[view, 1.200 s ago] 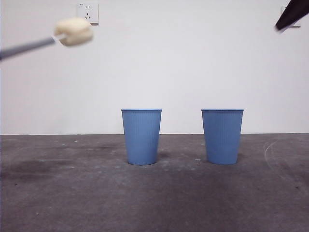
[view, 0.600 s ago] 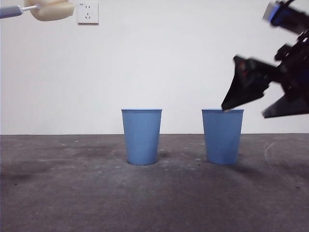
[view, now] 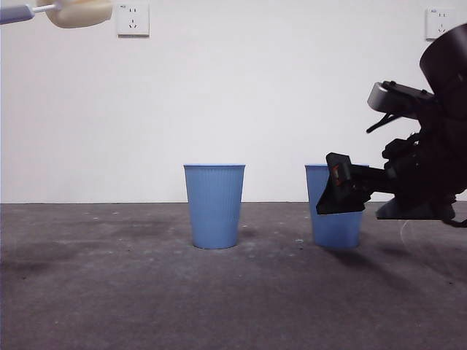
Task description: Pick up the cup brush,pick up the cup,insert the brush into the cup,clean the cup,put the cup brush back,put the cup back to the fixed position on the table
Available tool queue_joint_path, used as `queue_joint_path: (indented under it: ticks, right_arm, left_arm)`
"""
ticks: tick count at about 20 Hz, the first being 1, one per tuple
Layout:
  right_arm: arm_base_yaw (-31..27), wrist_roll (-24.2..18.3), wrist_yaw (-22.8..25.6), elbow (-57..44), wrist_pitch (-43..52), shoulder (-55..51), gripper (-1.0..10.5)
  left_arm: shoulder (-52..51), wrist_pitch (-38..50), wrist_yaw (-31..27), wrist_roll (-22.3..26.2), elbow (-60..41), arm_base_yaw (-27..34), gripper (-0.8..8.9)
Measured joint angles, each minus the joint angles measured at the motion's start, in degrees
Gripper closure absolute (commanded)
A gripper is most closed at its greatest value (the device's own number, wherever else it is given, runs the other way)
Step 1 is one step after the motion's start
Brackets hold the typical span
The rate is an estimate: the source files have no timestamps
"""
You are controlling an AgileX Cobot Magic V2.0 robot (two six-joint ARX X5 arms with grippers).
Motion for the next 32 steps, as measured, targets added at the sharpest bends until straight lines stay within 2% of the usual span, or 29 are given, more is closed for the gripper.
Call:
queue_joint_path:
  ticks: [12,16,18,20,25,27,32]
  right_arm:
    - [0.00,-0.24,1.57,0.00,16.76,10.19,3.2]
    - [0.00,-0.24,1.92,1.42,17.25,12.81,3.4]
    - [0.00,-0.26,1.92,2.56,18.16,13.81,4.2]
    - [0.00,-0.26,1.92,2.89,20.11,14.23,4.3]
    - [0.00,-0.57,2.14,2.97,20.00,14.25,8.3]
    - [0.00,-0.74,1.99,2.97,19.87,14.25,9.3]
    - [0.00,-1.97,1.62,3.08,19.23,14.25,9.6]
  left_arm:
    - [0.00,0.02,0.00,0.44,0.00,0.00,8.22]
    - [0.00,0.02,0.02,0.50,0.00,0.00,8.22]
    - [0.00,0.02,0.02,0.50,0.00,0.00,8.22]
    - [0.00,0.00,0.00,0.50,0.00,0.00,8.22]
    - [0.00,0.02,0.02,0.87,0.00,0.00,8.22]
    - [0.00,0.00,0.02,0.92,0.00,0.00,8.22]
    - [0.09,-0.44,0.02,1.60,0.00,0.00,8.22]
